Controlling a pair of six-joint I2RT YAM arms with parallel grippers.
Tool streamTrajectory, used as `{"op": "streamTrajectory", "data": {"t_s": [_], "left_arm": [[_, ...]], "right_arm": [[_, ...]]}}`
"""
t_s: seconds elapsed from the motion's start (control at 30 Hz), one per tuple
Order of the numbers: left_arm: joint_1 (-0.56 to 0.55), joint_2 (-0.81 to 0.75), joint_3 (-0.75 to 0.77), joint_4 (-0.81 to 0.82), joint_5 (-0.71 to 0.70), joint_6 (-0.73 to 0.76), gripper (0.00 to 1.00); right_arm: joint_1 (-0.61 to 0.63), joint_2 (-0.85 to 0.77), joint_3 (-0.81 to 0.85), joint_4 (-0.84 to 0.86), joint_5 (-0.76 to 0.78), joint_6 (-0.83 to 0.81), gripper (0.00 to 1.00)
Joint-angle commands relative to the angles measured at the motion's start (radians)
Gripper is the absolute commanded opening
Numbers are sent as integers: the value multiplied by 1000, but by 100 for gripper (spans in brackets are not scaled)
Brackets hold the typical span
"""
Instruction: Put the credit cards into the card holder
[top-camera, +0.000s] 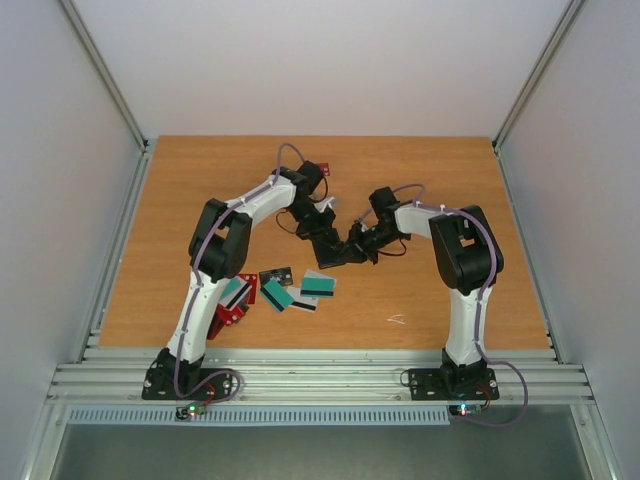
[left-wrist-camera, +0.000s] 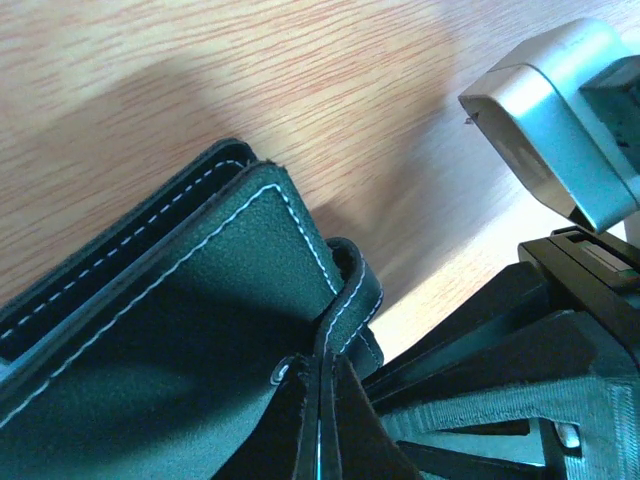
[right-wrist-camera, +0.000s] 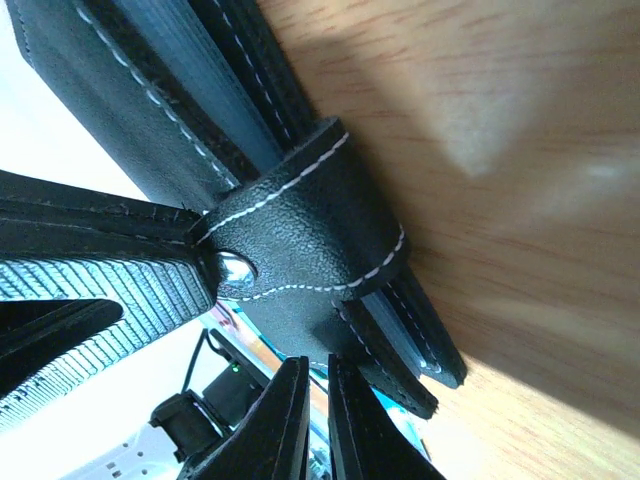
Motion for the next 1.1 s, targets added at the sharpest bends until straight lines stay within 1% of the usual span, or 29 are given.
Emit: {"op": "streamTrajectory", "data": {"t_s": [0.0, 0.23, 0.77, 0.9, 1.07], "left_arm": [[8, 40, 47, -44, 0, 35, 0], [19, 51, 88, -109, 4, 80, 0], [55, 70, 89, -123, -3, 106, 0], [55, 66, 77, -136, -5, 113, 0], [55, 56, 17, -105, -26, 104, 0]], "right_arm": [[-14, 59, 7, -17, 109, -5, 8], [-15, 75, 17, -48, 121, -5, 8], [-16, 101, 41, -80, 122, -4, 8], [-16, 110, 58, -97, 128, -3, 8], [-16, 112, 90, -108, 125, 4, 7]]}}
